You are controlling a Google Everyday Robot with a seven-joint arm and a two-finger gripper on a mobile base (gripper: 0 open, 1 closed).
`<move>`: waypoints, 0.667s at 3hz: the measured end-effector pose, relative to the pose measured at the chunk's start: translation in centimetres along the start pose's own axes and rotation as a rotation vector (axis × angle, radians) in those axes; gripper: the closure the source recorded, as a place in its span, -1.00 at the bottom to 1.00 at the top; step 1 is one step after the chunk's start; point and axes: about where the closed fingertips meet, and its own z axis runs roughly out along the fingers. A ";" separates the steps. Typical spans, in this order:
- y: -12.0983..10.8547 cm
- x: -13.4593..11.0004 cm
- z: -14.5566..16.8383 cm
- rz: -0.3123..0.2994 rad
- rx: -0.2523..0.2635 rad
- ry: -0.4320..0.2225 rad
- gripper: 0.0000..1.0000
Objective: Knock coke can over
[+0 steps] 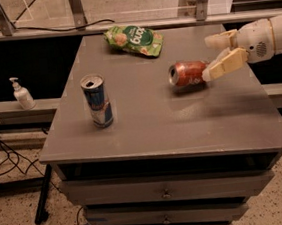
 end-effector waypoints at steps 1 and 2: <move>2.3 -1.7 0.3 -0.024 -0.057 -0.006 -1.00; 3.0 -1.7 0.0 -0.034 -0.063 0.005 -1.00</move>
Offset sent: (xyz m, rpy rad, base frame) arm -0.0343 0.0108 0.0184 -0.0214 -0.0103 0.0712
